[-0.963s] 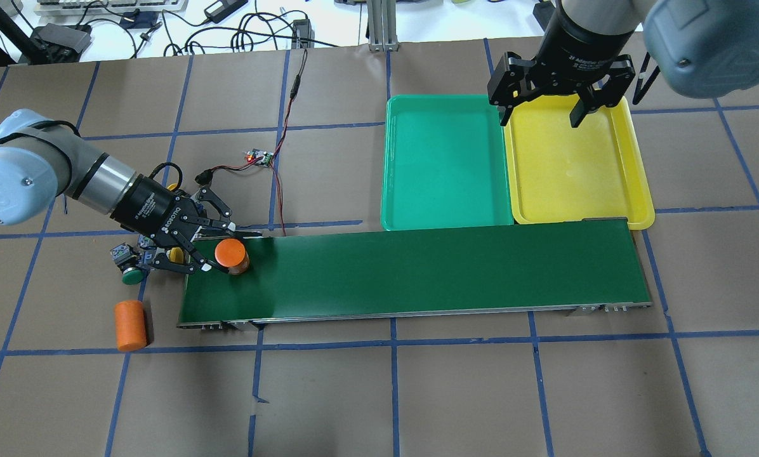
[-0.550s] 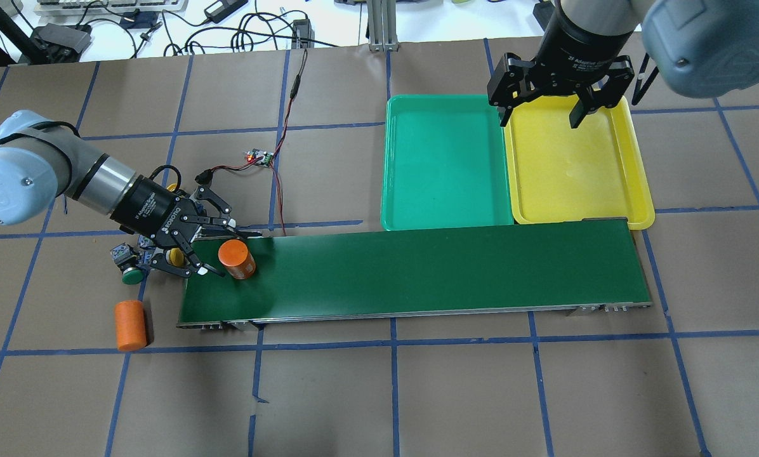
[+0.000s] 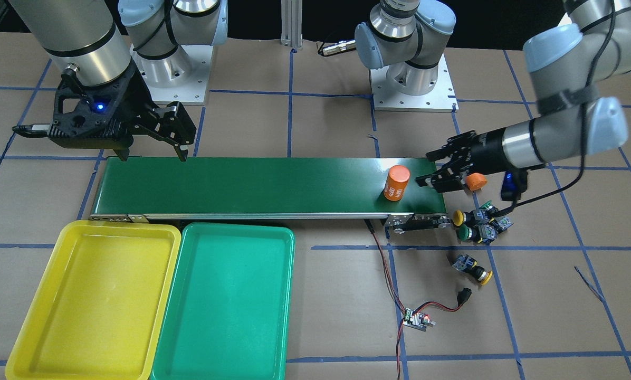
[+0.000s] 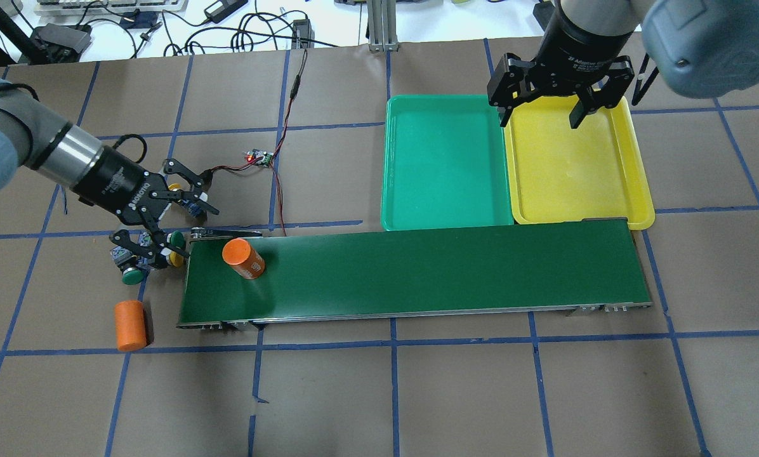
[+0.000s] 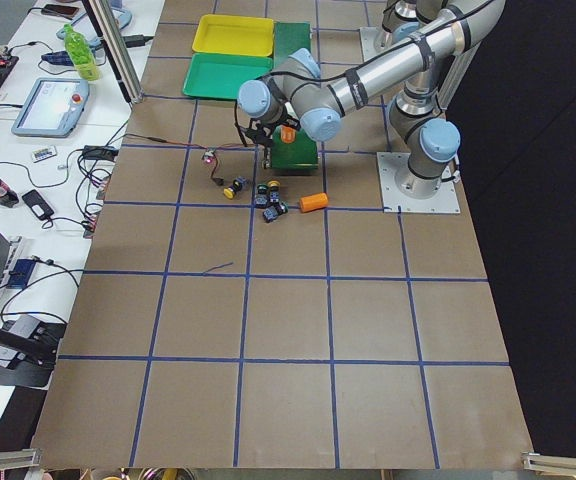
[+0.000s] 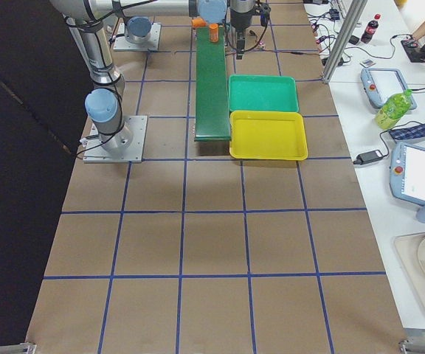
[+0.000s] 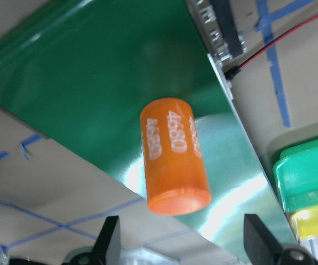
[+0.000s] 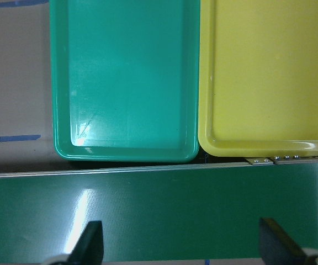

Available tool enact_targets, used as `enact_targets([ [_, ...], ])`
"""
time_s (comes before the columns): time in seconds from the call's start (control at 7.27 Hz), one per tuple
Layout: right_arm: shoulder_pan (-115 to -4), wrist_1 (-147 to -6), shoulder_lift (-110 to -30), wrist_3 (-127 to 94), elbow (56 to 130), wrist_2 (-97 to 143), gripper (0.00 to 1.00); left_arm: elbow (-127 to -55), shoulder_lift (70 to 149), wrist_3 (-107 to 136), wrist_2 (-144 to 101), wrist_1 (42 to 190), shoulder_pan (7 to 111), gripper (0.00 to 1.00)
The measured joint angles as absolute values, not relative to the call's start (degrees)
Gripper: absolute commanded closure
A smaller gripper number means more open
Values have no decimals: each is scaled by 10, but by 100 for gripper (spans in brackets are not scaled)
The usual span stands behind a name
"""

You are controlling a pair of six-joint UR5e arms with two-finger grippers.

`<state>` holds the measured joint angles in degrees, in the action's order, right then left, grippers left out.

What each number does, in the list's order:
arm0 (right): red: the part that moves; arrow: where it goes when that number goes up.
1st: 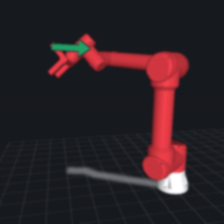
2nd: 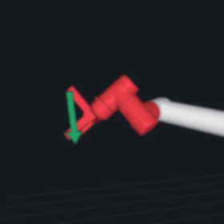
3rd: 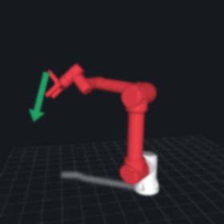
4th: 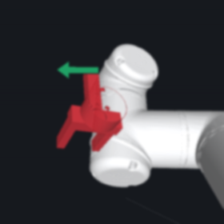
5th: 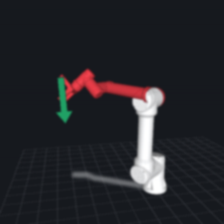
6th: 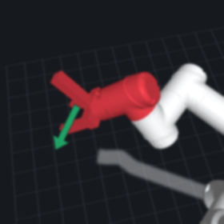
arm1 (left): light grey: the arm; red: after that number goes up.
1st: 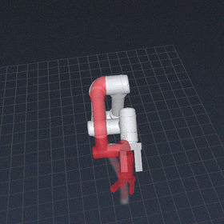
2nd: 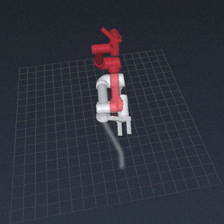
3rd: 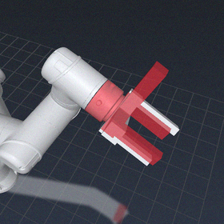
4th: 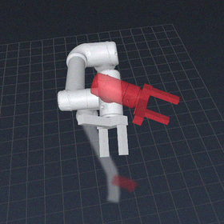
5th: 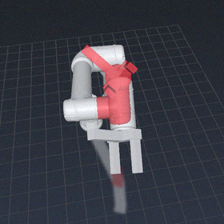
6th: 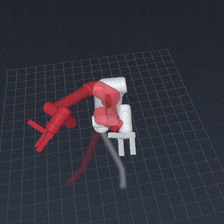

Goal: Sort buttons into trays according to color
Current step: 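Move the left gripper to the lying orange cylinder nearer the robot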

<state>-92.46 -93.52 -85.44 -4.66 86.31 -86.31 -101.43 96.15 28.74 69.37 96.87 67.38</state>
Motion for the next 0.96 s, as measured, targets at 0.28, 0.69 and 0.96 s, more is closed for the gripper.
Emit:
enact_targets([
  [0.28,-925,-936,-854,-47,863,-863,0,-974,951,148,817,965,637,1],
  [0.69,-925,-935,-854,-47,863,-863,0,-1026,948,-18,868,899,567,2],
  [0.96,-925,-936,-854,-47,863,-863,0,-1116,934,-64,884,787,552,2],
])
